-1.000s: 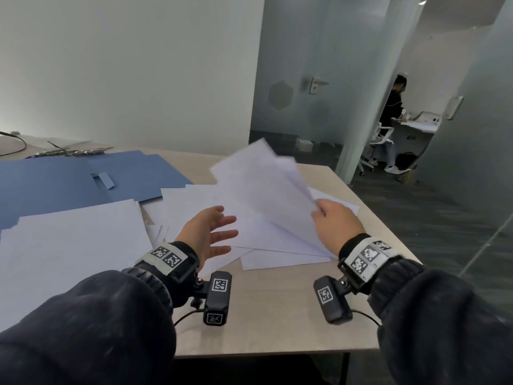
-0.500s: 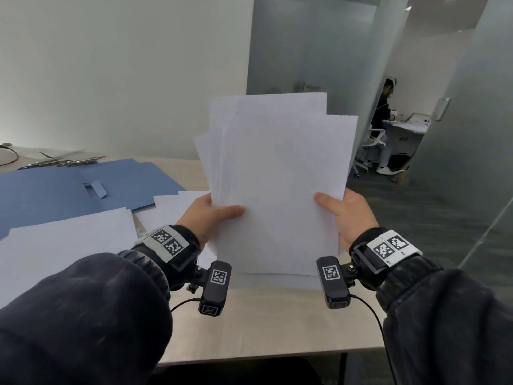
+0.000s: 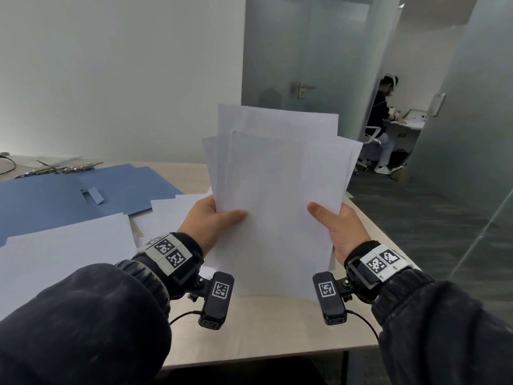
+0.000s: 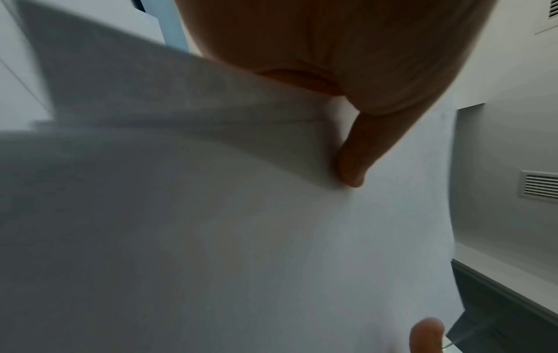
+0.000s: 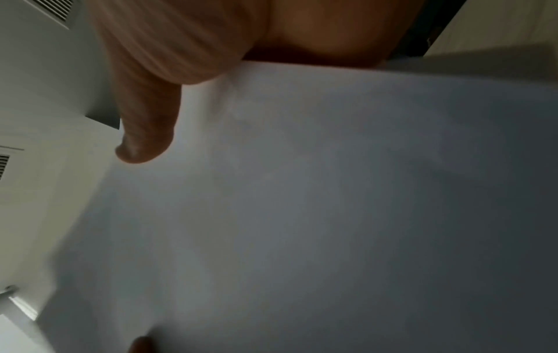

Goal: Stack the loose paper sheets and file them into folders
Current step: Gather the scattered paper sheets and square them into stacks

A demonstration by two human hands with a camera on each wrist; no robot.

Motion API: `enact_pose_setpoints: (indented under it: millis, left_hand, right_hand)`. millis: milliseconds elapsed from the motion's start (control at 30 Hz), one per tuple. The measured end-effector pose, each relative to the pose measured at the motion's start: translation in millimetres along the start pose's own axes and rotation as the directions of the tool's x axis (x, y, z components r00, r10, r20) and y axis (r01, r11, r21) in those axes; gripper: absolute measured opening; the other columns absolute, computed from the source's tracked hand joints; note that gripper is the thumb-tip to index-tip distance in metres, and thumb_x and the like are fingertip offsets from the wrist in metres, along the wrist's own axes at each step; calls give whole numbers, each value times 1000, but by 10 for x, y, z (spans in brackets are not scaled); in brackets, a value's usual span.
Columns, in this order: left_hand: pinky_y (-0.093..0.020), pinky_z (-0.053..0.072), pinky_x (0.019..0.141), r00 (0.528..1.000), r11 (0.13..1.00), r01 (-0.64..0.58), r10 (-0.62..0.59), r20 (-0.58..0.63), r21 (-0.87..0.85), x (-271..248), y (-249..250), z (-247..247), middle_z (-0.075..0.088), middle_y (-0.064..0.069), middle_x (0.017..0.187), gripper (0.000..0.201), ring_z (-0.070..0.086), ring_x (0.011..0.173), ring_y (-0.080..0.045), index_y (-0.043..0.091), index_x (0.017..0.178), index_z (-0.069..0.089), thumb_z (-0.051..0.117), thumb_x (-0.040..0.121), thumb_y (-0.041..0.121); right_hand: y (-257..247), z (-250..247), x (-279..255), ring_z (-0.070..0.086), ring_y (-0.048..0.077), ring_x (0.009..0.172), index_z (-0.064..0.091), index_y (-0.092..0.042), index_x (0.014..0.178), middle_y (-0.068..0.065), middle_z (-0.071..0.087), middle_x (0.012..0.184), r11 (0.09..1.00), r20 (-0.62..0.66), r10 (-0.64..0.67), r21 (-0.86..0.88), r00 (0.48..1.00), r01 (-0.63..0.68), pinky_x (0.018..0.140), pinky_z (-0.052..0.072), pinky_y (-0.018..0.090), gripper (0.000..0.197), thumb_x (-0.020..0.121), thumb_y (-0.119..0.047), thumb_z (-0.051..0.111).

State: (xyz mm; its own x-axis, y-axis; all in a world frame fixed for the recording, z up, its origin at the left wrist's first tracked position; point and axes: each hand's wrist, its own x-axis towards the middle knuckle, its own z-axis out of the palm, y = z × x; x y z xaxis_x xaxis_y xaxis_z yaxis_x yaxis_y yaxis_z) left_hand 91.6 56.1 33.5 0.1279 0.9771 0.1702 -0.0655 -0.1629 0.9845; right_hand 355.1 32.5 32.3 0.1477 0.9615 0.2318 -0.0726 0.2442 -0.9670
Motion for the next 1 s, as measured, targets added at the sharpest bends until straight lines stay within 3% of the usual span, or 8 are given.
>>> enact_pose_setpoints:
  millis: [100, 167, 333, 500, 633, 800, 900, 1000]
  left_hand:
    - [-46, 60, 87, 998, 999, -18, 15, -57, -40, -3, 9, 34, 79, -6, 100, 32, 75, 94, -31, 16, 107, 73, 81, 77, 21]
    - [-45, 60, 86, 996, 997, -49, 44, -76, -63, 26, 69, 47, 79, -5, 100, 28, 75, 96, -32, 17, 107, 73, 81, 81, 17]
    - [-37, 58, 89, 983, 988, -154, 154, -102, 13, 29, 181, 45, 76, 5, 112, 50, 73, 102, -15, 22, 123, 64, 87, 78, 22]
    - [-35, 57, 90, 982, 981, -135, 151, -112, 141, -46, 37, 37, 71, 13, 116, 66, 70, 101, -5, 33, 136, 50, 85, 80, 35]
    - [-42, 56, 96, 989, 981, -137, 143, -41, 139, -57, 64, 104, 70, 12, 121, 63, 69, 110, -9, 32, 134, 51, 82, 80, 27]
    - [-45, 58, 89, 998, 998, -57, 58, -32, 19, -115, -43, 102, 73, -3, 117, 56, 73, 103, -23, 26, 130, 53, 71, 78, 14]
    - [-49, 58, 92, 999, 995, -20, 23, -28, 99, -161, -145, 134, 75, 0, 111, 37, 73, 100, -22, 24, 120, 62, 62, 90, 2]
    - [-48, 59, 92, 998, 995, 9, -4, -62, 95, -141, -167, 120, 77, 3, 105, 28, 73, 97, -21, 24, 114, 66, 62, 89, 11]
  right_hand:
    - [24, -21, -59, 72, 30, 103, 76, -16, 104, 10, 76, 108, 999, 36, 24, 35, 999, -26, 89, 55, 42, 47, 63, -35, 87]
    - [-1, -13, -61, 72, 29, 103, 73, -11, 110, 10, 76, 108, 1000, 38, 20, 21, 999, -20, 90, 55, 42, 45, 69, -26, 81]
    - [-76, 32, -45, 74, 26, 98, 74, -11, 108, 9, 77, 105, 1000, 26, -6, 15, 1000, 5, 89, 56, 41, 42, 71, -30, 81]
    - [-38, 96, -92, 74, 23, 99, 71, -14, 112, 5, 77, 106, 1000, 17, -24, 2, 1000, 24, 88, 57, 41, 48, 70, -35, 82]
    - [-53, 164, -70, 72, 25, 104, 69, -15, 118, 4, 76, 110, 999, 1, -42, -4, 999, 42, 93, 55, 46, 56, 68, -38, 85]
    - [3, 127, -122, 71, 26, 106, 69, -17, 117, 5, 76, 111, 999, -45, 2, 38, 999, 0, 97, 53, 50, 53, 70, -38, 82]
    - [55, 145, -164, 72, 27, 102, 73, -14, 109, 7, 77, 107, 998, -69, 53, 29, 996, -51, 97, 54, 50, 38, 74, -28, 82]
    - [31, 161, -151, 73, 28, 99, 74, -12, 105, 9, 77, 104, 997, -57, 76, 14, 995, -76, 93, 56, 48, 22, 84, -15, 77]
